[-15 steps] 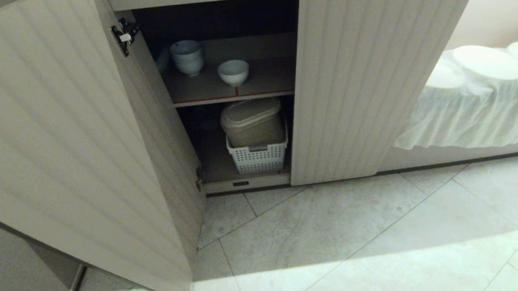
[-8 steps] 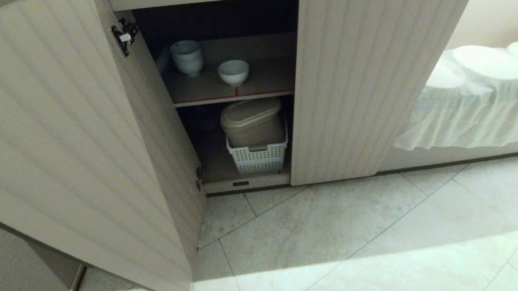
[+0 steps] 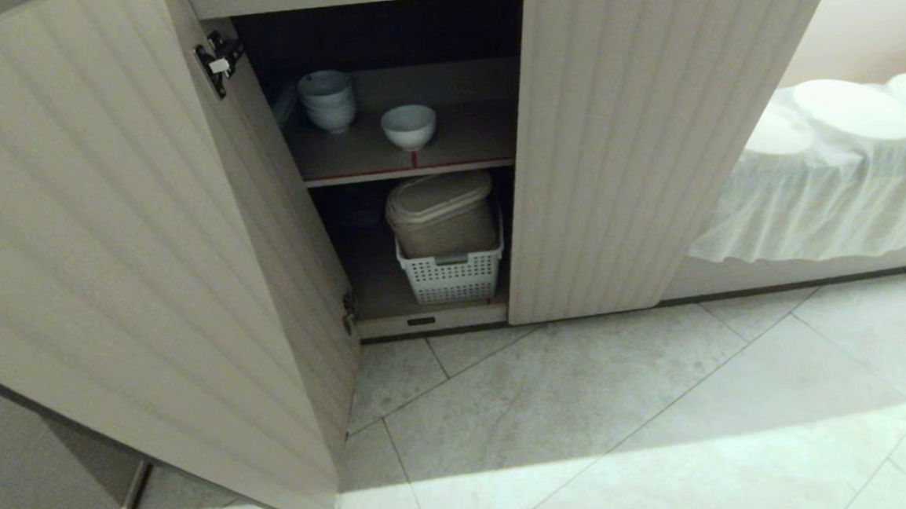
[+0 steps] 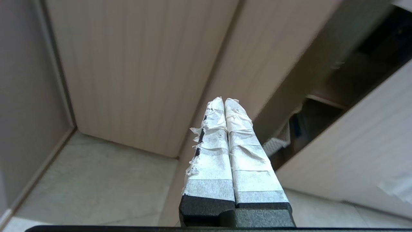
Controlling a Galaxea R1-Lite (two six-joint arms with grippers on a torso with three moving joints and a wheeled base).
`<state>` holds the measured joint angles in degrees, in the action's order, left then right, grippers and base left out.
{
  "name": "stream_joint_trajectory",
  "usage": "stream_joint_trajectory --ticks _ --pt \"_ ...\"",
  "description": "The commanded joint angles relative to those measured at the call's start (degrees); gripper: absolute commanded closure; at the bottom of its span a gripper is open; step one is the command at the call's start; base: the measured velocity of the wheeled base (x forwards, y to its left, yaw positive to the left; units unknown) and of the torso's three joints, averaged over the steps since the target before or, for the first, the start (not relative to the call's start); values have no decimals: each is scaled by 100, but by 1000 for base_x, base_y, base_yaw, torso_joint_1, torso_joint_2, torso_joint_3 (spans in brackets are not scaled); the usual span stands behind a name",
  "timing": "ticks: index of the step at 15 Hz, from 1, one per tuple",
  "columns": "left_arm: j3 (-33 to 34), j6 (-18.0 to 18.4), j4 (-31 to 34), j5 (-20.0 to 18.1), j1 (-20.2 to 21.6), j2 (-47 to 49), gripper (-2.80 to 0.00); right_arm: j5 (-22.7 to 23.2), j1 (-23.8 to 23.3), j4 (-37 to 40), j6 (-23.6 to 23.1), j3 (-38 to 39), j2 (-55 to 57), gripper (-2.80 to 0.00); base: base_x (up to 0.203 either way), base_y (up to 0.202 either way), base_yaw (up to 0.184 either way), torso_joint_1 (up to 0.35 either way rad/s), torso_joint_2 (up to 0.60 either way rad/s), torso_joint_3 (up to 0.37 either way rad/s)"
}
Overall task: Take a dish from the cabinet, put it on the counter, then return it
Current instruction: Close the cabinet door
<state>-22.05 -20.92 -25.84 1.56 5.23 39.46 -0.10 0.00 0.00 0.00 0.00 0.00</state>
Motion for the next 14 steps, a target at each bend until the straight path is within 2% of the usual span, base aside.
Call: stream_joint_trajectory --ticks 1,7,14 --pt "-27 -22 -17 -193 -4 171 0 1 0 0 0 0 0 0 0 0 0 0 0 0" --pt "-159 -193 0 -1225 -4 142 0 1 0 0 0 0 0 0 0 0 0 0 0 0" --pt "-159 -351 -8 -2208 -4 152 0 1 3 0 0 0 0 0 0 0 0 0 0 0"
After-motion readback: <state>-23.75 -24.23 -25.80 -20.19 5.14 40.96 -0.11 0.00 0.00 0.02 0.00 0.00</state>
